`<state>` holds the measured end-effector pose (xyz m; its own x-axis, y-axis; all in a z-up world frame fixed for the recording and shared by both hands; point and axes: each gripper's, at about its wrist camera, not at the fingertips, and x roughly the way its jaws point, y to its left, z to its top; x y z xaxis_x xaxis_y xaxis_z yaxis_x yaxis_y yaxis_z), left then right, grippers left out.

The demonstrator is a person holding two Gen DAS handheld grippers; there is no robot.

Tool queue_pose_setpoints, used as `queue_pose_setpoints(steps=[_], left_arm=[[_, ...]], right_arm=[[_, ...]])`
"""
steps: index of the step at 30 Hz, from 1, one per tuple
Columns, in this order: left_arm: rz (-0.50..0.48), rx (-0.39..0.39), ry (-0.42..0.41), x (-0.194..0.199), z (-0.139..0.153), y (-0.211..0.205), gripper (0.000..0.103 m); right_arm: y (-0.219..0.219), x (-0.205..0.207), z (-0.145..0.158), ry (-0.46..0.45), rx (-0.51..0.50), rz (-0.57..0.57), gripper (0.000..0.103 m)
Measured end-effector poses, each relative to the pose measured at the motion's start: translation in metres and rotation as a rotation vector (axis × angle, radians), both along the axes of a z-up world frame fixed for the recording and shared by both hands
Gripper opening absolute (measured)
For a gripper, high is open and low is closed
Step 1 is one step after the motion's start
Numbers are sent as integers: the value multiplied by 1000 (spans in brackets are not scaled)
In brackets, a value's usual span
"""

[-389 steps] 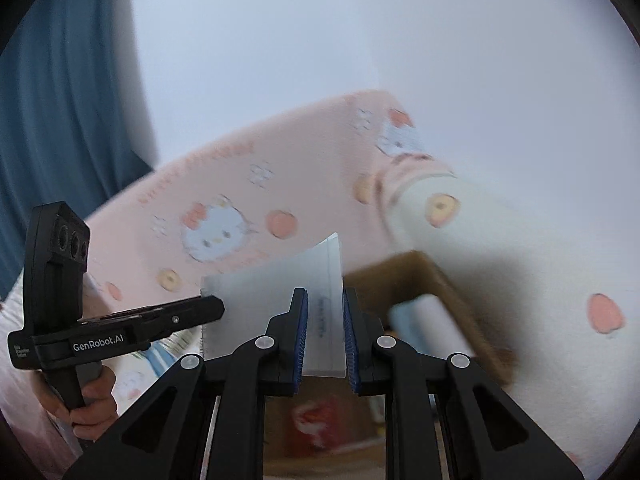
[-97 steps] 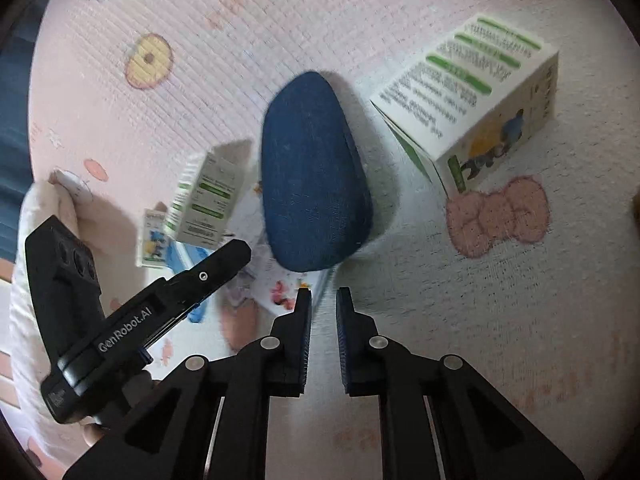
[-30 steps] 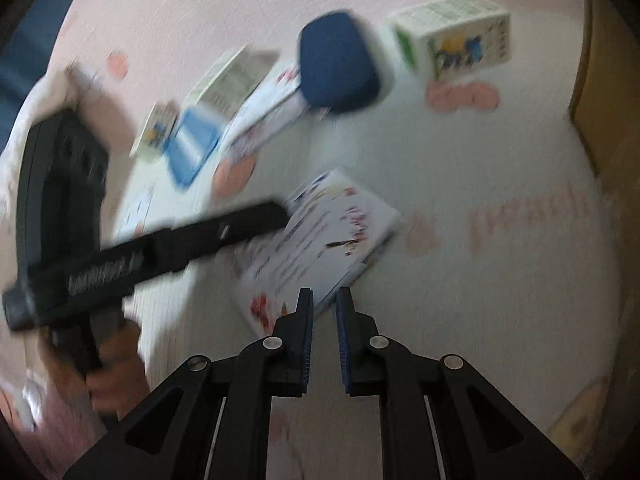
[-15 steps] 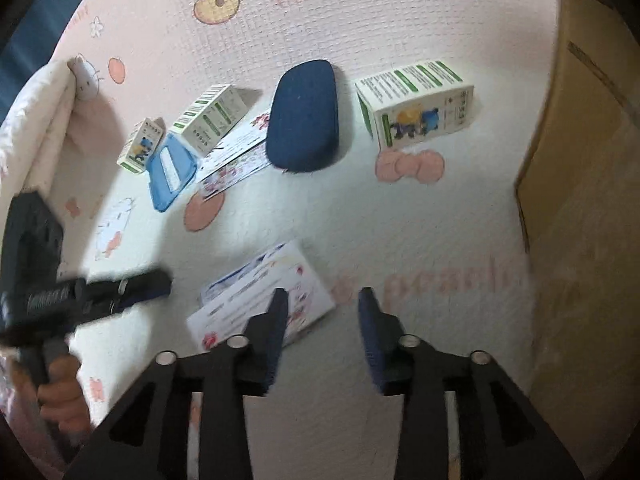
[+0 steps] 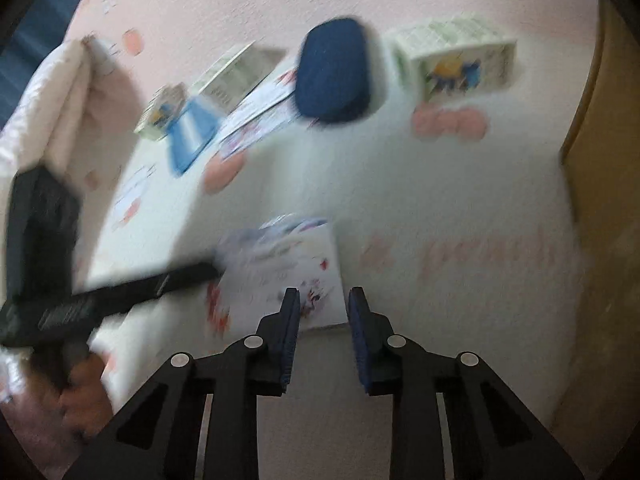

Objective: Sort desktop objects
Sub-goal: 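Lift the flower card with the left gripper and carry it over the box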

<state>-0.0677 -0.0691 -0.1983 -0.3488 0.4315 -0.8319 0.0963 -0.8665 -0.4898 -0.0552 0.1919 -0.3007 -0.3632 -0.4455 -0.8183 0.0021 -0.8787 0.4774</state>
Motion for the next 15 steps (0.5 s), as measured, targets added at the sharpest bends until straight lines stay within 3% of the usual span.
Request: queue_pose_setpoints(steps=[5,10,15], left_arm=[[4,30,-37,4,-2,-10,42],[-48,-24,-47,9,-1,-4,42],[-90,-85,-43,9,1,5,42]], right_arm=[[-2,5,4,3,104,-34,22],[14,-2,-9,-57,-14,-113,23],[7,-7,-10,-34,-6,-107,27]])
